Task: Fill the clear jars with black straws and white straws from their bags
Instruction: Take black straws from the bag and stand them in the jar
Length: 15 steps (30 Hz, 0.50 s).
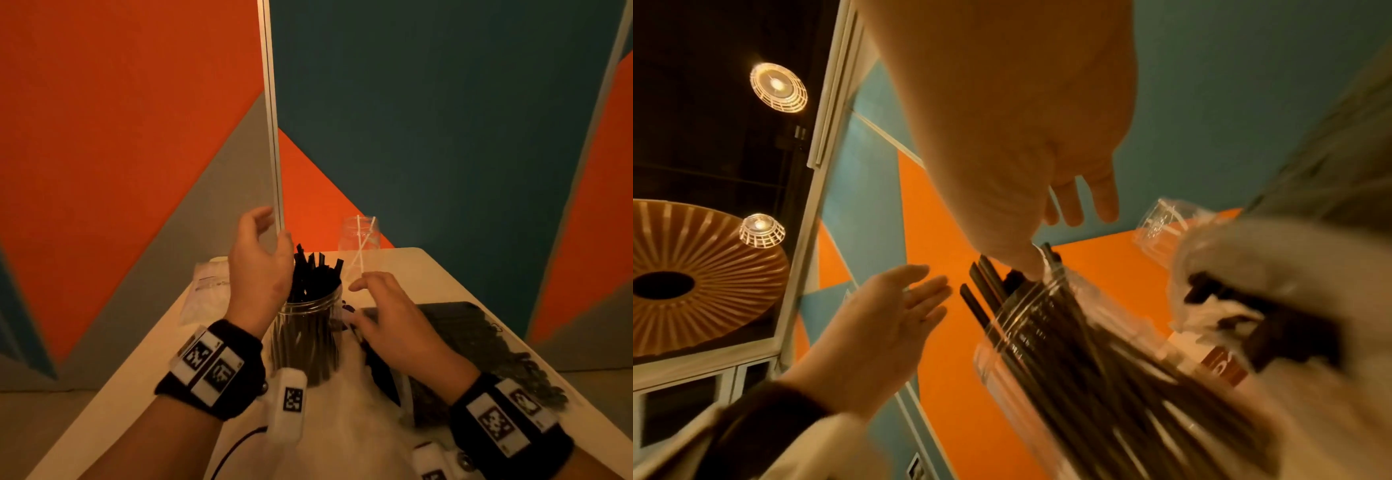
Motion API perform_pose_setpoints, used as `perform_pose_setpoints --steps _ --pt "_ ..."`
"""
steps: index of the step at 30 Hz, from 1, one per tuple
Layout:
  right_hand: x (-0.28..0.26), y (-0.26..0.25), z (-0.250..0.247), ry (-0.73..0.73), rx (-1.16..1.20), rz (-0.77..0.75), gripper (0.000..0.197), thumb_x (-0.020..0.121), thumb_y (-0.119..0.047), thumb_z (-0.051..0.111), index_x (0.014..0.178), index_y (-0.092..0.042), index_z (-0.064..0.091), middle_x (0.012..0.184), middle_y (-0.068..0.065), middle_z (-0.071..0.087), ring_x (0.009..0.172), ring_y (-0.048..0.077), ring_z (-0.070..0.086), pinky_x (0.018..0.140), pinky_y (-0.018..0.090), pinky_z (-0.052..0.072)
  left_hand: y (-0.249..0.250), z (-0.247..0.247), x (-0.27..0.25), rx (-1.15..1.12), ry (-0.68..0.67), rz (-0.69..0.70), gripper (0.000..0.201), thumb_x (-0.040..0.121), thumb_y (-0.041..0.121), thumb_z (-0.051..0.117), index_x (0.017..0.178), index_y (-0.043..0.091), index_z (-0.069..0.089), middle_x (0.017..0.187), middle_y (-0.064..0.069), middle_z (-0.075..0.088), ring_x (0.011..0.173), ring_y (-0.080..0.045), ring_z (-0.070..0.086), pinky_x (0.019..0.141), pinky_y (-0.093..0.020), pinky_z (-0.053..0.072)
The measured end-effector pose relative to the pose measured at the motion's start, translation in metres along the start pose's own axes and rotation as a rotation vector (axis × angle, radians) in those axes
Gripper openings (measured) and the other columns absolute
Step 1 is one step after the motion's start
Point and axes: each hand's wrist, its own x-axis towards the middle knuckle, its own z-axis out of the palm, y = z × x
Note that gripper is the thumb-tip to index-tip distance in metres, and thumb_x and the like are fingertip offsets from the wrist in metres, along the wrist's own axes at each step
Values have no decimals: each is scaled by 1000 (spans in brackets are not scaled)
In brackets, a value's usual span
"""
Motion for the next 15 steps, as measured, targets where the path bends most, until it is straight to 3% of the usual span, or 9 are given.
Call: perform_pose_setpoints --steps 2,4,6,8,11,13,15 --pt "-12 17 -21 -82 -97 97 34 93 -35 66 120 -42 46 130 -17 44 118 6 49 97 30 47 20 -4 -14 -15 17 160 21 94 16 57 115 19 57 109 6 62 103 -6 59 91 -22 46" --pt "-27 39 -45 -270 -205 264 45 92 -37 68 130 -40 45 136 -10 47 124 13 51 103 32 45 34 0 -35 -32 -68 253 14 93 21 56 105 24 60 94 11 63 86 -1 60 77 -16 46" --pt "-41 61 -66 -460 -292 421 66 90 -44 70 147 -35 38 150 -6 41 132 18 47 108 33 41 38 12 -58 73 -258 248 10 89 28 56 96 29 63 81 14 64 73 -1 60 66 -14 43" --pt "-53 78 -77 -587 -384 488 85 88 -49 71 157 -31 25 162 -3 26 145 21 33 115 36 32 30 29 -78 364 -554 202 13 89 29 56 93 26 68 78 11 67 69 -4 60 62 -21 43" --pt "-62 91 -77 -624 -449 512 97 86 -51 72 160 -33 13 169 -1 5 154 23 9 122 42 19 -2 57 -97 663 -1010 115 19 94 24 53 91 14 70 92 -2 69 85 -21 65 66 -29 49" --pt "-62 94 -74 -603 -457 513 100 85 -49 74 161 -34 10 169 -1 1 155 24 3 122 46 17 -16 74 -105 670 -1140 56 19 94 22 54 100 11 69 102 -6 67 94 -25 64 78 -38 53" --pt "-61 95 -71 -611 -472 507 105 84 -47 76 161 -33 6 169 -1 -2 155 25 -2 123 48 15 -24 90 -114 665 -1164 132 24 95 21 56 115 13 67 118 -5 64 106 -24 58 91 -41 50"
